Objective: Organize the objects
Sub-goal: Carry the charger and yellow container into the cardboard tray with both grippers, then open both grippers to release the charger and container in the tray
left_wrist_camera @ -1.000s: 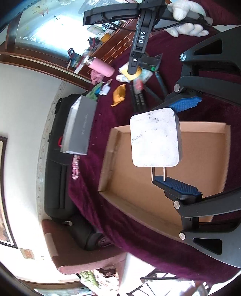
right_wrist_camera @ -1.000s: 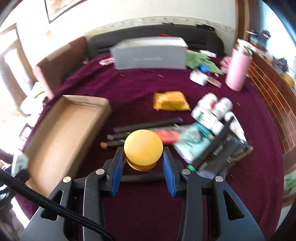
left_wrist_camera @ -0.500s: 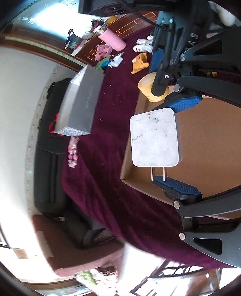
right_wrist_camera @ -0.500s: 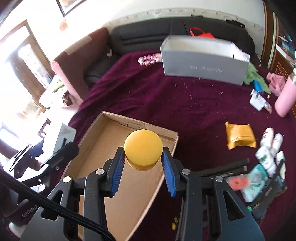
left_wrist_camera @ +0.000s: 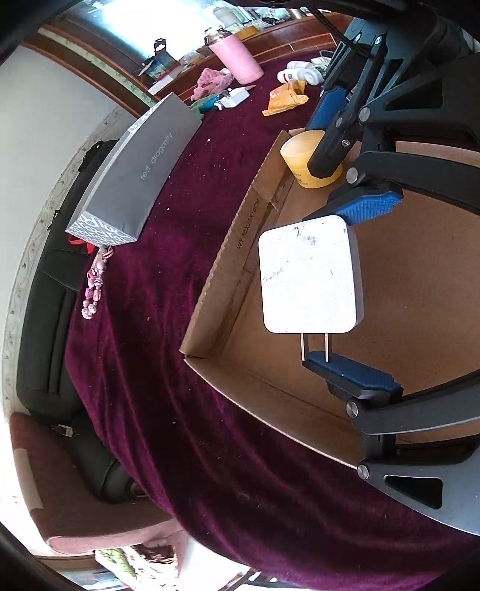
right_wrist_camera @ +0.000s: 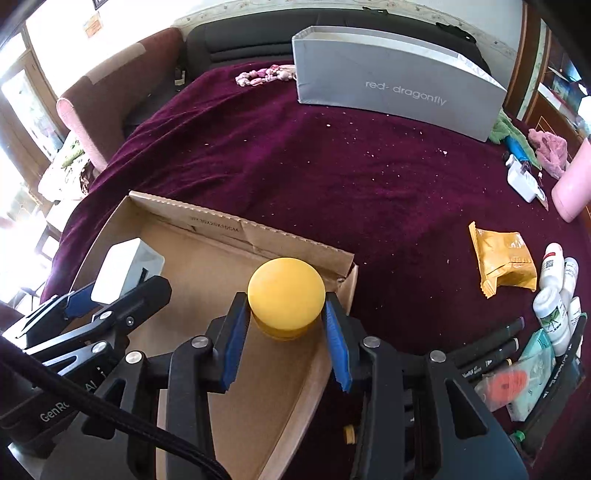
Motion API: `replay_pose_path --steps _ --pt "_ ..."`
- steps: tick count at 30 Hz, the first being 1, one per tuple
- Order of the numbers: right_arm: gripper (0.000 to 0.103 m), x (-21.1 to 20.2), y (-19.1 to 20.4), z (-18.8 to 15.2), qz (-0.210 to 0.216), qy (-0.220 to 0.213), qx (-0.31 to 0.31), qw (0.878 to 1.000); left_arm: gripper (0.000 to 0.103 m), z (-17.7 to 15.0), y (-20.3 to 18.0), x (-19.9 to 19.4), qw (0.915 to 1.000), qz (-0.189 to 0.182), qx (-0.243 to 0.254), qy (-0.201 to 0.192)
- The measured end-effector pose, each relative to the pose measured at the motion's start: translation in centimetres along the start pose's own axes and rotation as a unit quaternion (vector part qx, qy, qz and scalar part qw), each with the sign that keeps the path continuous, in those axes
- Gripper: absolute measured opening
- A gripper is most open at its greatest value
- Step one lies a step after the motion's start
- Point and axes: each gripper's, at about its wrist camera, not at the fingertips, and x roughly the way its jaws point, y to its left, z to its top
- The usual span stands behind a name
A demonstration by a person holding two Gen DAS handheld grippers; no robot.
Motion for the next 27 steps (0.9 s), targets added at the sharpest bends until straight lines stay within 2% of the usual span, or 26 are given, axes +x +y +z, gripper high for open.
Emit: replay_pose_path --steps 4,8,13,17,21,25,27 --pt "0.039 0.1 0.0 0.2 -0.004 -0.006 0.002 1.0 0.059 0.1 0.1 0.1 0.9996 -0.022 -0.015 -0.003" --pt "0.038 -0.2 -0.8 0.3 0.02 -0.01 0.02 1.0 0.059 0.2 0.2 0.3 0.9973 -0.063 -0.037 0.002" --pt "0.038 -0.9 -1.4 0.3 0.039 -0.022 0.029 0.999 0.061 0.7 -0.1 0.2 0.9957 -0.073 -0.057 -0.004" --pt "0.04 -2.2 -1.7 0.3 0.049 -0.037 0.032 0.998 0.062 0.9 -0.7 0.2 0.9976 -0.05 -0.048 -0.008" --pt "0.04 -4.1 -2.3 0.2 0.065 -0.057 0.044 0.995 0.062 1.1 -0.8 -0.4 0.9974 -0.049 -0.051 -0.013" --pt "0.04 -6.1 -3.5 -0.4 0.083 -0.072 0.055 0.992 0.062 0.5 -1.6 -2.8 0.9988 -0.027 -0.019 -0.037" --pt "0.041 -7.4 -4.5 -1.1 0.097 -0.08 0.064 0.99 0.062 -0.7 -1.5 -4.1 0.9984 -0.002 -0.01 -0.055"
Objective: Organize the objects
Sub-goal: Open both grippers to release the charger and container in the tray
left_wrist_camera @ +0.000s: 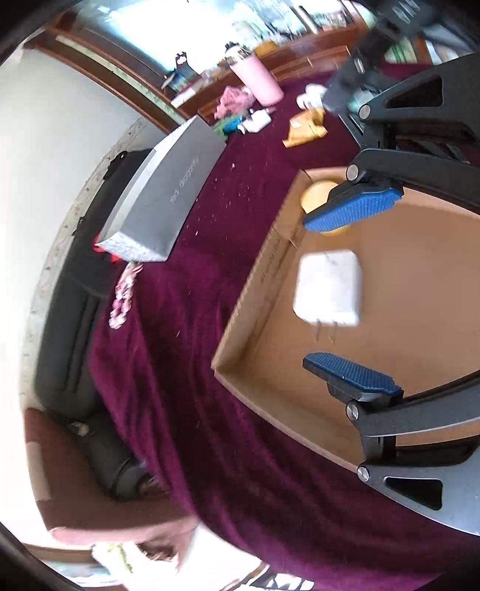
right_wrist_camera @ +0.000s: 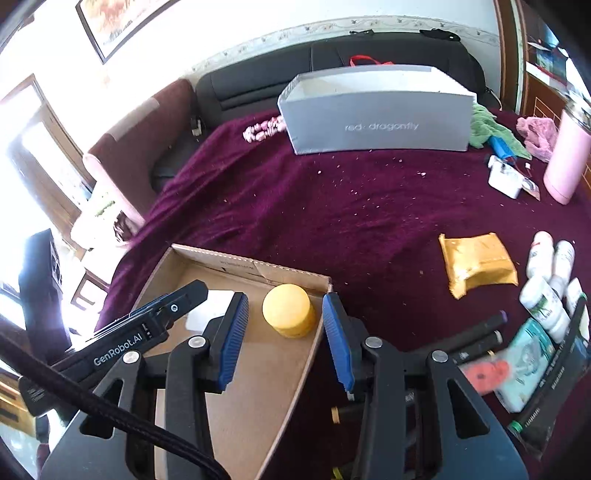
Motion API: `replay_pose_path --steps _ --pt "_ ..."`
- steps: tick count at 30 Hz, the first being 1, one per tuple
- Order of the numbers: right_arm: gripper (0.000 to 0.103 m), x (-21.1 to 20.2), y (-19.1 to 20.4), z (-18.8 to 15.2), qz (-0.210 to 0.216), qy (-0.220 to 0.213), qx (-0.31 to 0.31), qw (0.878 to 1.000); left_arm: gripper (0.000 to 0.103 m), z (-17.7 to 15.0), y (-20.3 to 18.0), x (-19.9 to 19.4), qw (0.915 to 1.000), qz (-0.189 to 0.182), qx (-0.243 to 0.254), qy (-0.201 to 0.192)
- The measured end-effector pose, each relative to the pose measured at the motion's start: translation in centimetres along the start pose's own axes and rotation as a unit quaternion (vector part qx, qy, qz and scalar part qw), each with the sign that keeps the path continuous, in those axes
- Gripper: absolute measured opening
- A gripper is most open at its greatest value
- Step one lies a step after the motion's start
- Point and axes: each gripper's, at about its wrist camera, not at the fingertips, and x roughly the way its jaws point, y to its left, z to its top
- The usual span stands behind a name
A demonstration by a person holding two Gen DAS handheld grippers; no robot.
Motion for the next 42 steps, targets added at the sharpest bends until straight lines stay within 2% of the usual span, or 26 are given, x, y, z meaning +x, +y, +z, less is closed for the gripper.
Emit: replay_pose_path --steps 1,3,7,11,14,15,17,20,25,30,34,37,40,42 --pt "0.042 -0.9 -0.5 -0.3 0.008 -0.005 0.006 1.0 0.062 -0.6 0.3 -0.4 1.0 0.004 -0.005 -0.004" --pt "0.051 -2.7 -1.8 -1.1 0.016 -0.016 0.015 1.0 0.062 -2.1 1.4 -0.7 0.9995 0.006 -0.03 -0.001" --pt "0.052 -5.4 -4.6 -2.5 0.021 -0.028 0.039 0.999 0.062 -4.5 3.4 -0.4 0.9957 0.018 -0.085 0.032" --pt "0.053 -7.6 -8.3 -4.0 0.027 -0.03 0.083 0.996 0.062 -6.0 2.7 -2.0 0.9976 0.027 -0.062 0.017" --pt "0.053 -9.2 -11.0 -5.6 0.018 -0.032 0.098 0.994 0.062 -6.6 2.3 -3.4 0.9984 0.016 -0.054 0.008" --pt "0.056 -9.6 -11.7 -6.1 0.011 -0.03 0.101 0.994 0.062 -6.6 2.2 -4.6 0.9984 0.01 -0.055 -0.006" --pt "0.061 -10.1 -13.2 -7.3 0.012 -0.02 0.106 0.994 0.062 -6.3 1.6 -6.4 0.9983 -0.004 -0.052 -0.027" --pt "0.061 -8.6 -13.4 -8.1 0.025 0.019 0.097 0.995 0.063 -6.4 -0.5 -9.3 0.9972 -0.02 -0.038 -0.06" --pt "0.061 -3.6 -11.1 -7.4 0.08 0.059 0.104 0.99 0.063 -7.2 -5.6 -10.2 0.9975 -0.042 0.034 -0.046" --pt "0.061 0.5 -9.0 -7.4 0.06 0.12 0.068 0.989 0.063 -8.2 -7.5 -11.0 0.9942 -0.057 0.081 -0.042" --pt "0.061 -0.7 -8.2 -9.4 0.048 0.146 -0.007 0.988 0.063 -8.7 -9.4 -10.5 0.9888 -0.076 0.126 -0.025" --pt "0.061 -2.3 -8.1 -11.6 0.05 0.169 -0.065 0.982 0.063 -9.4 -11.9 -8.6 0.9843 -0.08 0.157 0.006" --pt "0.061 -3.8 -8.4 -13.4 0.056 0.177 -0.087 0.979 0.063 -10.2 -14.3 -5.8 0.9792 -0.063 0.19 0.033" --pt "0.061 -4.5 -9.2 -14.1 0.057 0.168 -0.074 0.981 0.063 -10.7 -16.1 -2.9 0.9723 -0.042 0.22 0.065"
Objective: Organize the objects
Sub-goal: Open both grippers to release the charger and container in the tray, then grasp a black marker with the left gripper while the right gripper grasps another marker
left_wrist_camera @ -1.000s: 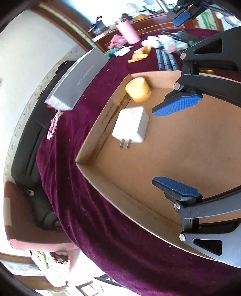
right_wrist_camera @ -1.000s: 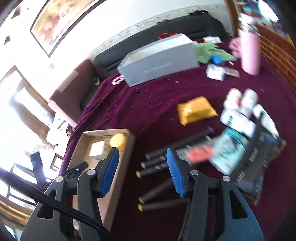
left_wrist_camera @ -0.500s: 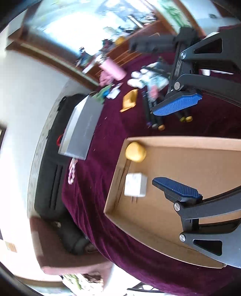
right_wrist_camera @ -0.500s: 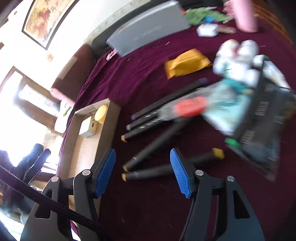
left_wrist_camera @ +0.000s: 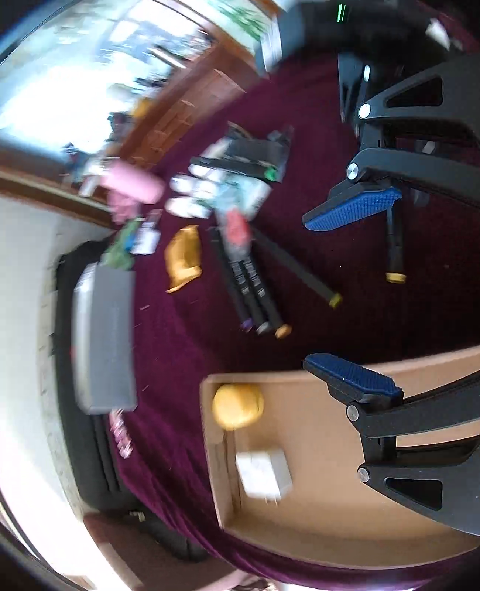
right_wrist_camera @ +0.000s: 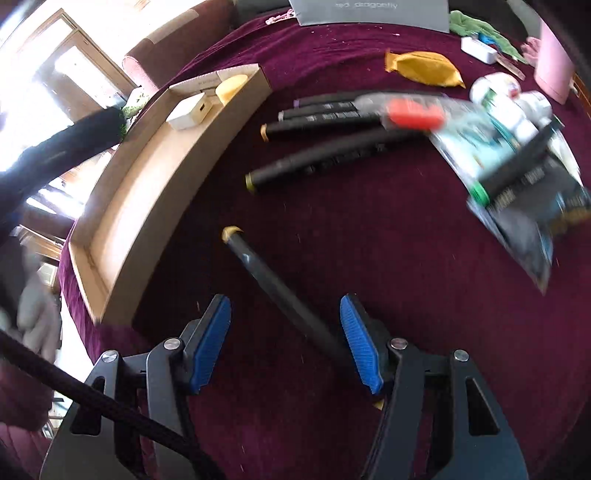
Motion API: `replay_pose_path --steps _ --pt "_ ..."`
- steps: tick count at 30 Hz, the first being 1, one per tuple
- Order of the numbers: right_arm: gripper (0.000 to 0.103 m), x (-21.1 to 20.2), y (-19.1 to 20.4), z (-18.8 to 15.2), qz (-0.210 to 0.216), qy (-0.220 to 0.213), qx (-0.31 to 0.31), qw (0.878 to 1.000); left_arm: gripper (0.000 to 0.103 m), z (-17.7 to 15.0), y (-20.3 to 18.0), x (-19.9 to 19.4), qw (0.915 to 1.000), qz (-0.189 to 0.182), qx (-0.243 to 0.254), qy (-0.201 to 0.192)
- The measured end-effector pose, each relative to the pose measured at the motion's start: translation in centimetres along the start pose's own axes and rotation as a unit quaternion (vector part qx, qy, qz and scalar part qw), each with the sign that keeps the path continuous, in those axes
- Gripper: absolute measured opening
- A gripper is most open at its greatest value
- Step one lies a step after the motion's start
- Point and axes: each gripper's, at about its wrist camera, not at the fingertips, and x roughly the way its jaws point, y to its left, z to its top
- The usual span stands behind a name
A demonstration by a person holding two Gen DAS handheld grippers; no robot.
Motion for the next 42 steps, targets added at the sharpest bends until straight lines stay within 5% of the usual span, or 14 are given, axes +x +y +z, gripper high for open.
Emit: replay_pose_path --steps 6,8,10,12,19,27,32,42 --pt "0.061 -1.2 -1.7 -1.6 0.002 -0.034 0.021 0.999 0.062 1.2 -3.0 6.2 0.9926 0.075 0.084 0.046" --pt "0.061 -1.5 -2.0 -1.9 0.006 -0.04 0.02 0.999 0.052 1.1 -4.0 7.5 0.9877 0.093 0.113 0.055" --pt "0.061 -1.5 -1.9 -2.2 0.003 -0.043 0.016 0.999 0.024 0.6 -5.0 7.6 0.9866 0.082 0.131 0.052" --pt "0.061 -1.6 -2.2 -2.1 0.001 -0.047 0.016 0.999 0.019 0.1 -5.3 7.3 0.9877 0.071 0.125 0.061" --pt "0.061 -2.2 -3.2 -2.6 -0.002 -0.06 0.02 0.998 0.017 -1.3 -5.2 6.4 0.9875 0.044 0.127 0.081" --pt "0.061 -2.7 -2.6 -2.5 -0.009 -0.066 0.009 0.998 0.015 0.3 -8.3 7.9 0.9786 0.087 0.18 0.049" --pt "0.061 -3.2 -2.5 -2.4 -0.029 -0.069 0.007 0.997 0.011 -0.8 -7.4 6.1 0.9852 0.04 0.154 0.063" --pt "0.061 -0.1 1.6 -0.9 -0.092 -0.05 -0.098 0.99 0.011 -3.1 -2.0 -3.0 0.9987 -0.021 0.045 -0.013"
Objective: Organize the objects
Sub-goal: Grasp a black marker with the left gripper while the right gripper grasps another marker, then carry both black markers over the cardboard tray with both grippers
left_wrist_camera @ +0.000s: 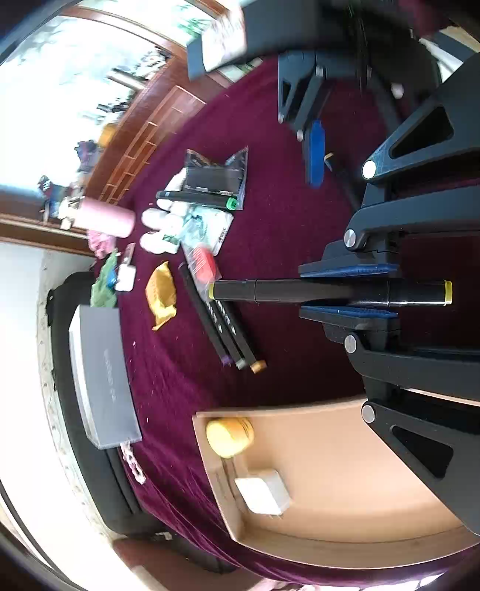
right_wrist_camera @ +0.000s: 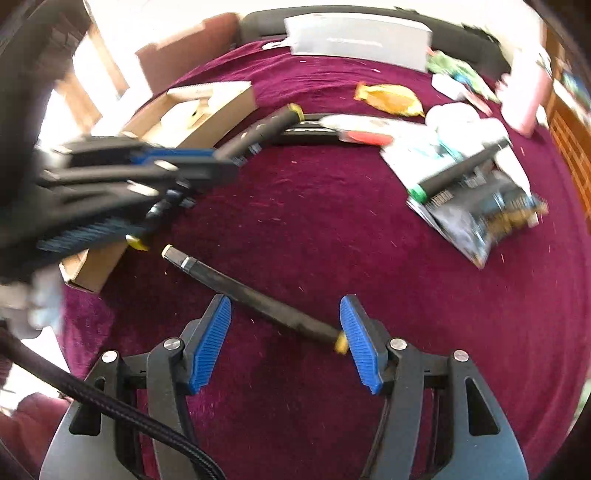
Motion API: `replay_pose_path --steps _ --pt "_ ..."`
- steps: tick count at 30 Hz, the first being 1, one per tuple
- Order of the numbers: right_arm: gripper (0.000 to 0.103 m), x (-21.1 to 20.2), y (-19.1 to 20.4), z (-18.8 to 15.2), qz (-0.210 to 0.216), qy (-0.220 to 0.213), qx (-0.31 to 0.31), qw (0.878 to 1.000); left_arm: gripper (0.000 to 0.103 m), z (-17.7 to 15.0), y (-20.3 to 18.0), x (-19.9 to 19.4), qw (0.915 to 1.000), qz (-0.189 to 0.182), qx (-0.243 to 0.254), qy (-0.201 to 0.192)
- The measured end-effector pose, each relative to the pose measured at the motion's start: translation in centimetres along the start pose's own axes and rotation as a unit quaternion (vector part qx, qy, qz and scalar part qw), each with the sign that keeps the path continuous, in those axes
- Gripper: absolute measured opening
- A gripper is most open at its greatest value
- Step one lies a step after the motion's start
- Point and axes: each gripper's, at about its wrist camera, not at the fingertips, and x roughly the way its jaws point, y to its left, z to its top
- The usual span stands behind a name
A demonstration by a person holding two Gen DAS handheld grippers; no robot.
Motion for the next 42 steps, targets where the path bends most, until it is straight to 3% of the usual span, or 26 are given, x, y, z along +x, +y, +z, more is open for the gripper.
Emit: replay_pose_path --steps 10,12,18,21,31,42 --pt "0.057 1.8 4.0 0.4 -0.032 0.026 -0.113 0.993 0.011 -2.4 2.6 -1.5 0.9976 -0.033 -0.06 -0.015" --pt "0.042 2.0 4.0 0.7 -0.012 0.038 -0.102 0.994 0.011 -2.7 2.8 -1.3 0.997 -0.034 -0.068 -0.014" --pt "0.023 1.8 4.5 0.5 -0.019 0.055 -0.07 0.996 0.011 -3.8 3.5 -1.9 0.9953 -0.036 -0.088 -0.017" --pt "0.013 0.9 4.1 0.1 0.007 0.059 -0.031 0.998 0.011 -4.3 4.0 -2.4 0.9942 -0.035 -0.099 -0.023" --pt "0.013 -3.7 1.1 -1.4 0.077 -0.007 0.089 0.993 0.012 -5.8 5.7 -4.1 0.9902 -0.036 -0.128 -0.041" --pt "0.013 -7.7 3.4 1.8 0.093 -0.103 0.094 0.986 0.012 -6.7 8.0 -7.2 0.9858 -0.01 -0.148 -0.08"
